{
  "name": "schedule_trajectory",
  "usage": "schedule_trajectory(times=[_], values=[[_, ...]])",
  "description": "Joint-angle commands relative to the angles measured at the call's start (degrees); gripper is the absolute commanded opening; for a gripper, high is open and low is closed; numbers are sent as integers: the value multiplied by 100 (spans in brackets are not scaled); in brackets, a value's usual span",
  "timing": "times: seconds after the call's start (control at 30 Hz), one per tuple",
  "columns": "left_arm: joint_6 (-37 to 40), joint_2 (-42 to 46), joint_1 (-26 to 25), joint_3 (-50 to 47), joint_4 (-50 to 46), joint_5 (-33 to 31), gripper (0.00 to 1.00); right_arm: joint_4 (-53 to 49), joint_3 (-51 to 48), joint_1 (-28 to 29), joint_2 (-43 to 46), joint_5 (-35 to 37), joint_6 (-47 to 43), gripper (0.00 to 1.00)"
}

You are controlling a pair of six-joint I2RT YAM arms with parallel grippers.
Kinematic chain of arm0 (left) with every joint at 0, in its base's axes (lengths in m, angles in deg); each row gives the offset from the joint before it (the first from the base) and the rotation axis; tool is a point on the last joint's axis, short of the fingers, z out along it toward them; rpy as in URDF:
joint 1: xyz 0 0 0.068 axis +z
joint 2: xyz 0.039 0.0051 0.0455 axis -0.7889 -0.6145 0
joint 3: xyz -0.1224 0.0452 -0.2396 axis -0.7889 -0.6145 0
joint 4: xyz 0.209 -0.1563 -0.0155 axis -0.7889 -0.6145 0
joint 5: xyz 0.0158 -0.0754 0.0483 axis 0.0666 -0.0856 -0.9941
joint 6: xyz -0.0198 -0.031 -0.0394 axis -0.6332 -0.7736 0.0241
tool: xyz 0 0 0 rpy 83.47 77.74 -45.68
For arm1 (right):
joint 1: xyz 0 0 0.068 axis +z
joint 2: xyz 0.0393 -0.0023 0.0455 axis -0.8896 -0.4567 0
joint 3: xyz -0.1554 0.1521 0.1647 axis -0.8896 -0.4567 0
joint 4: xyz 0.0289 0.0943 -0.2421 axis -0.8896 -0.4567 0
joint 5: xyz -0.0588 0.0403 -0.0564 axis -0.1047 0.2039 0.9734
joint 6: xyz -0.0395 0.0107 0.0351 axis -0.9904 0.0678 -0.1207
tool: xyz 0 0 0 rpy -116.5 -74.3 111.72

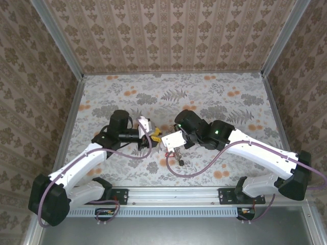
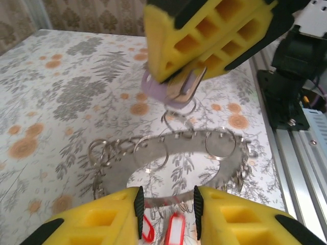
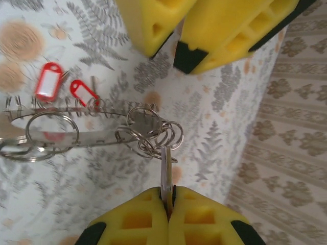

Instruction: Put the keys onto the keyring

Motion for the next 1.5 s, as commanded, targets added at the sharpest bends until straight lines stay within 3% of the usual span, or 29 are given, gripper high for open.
schedule_trajectory(times=[0.0,0.13,0.3,0.47,0.67,1.13,1.27,1.47], values=[[-643,322,283,-218,466,114,35,580,-49,44,67,565,-885,0],[-1009,646,606,-409,620,-69,37,888,-165,-13,192,392,-1404,0],[-1420,1093,1034,-574,411,-787,42,990,7,-162,232,74,-1602,0],[-1702,1503,1329,-573,-209,-1878,54,619,401,-437,246,-715,-1152,0],[-1773,1626,1658,-584,-602,-2189,57,553,554,-618,189,-1273,-688,0],[-1936,1723,2131,-805,-515,-2186,58,667,641,-854,116,-1924,-106,0],[-1777,1723,2140,-805,-470,-1774,57,661,701,-877,81,-2084,5,0],[-1323,1830,2136,-774,-175,-534,56,647,790,-872,47,-2313,345,0]])
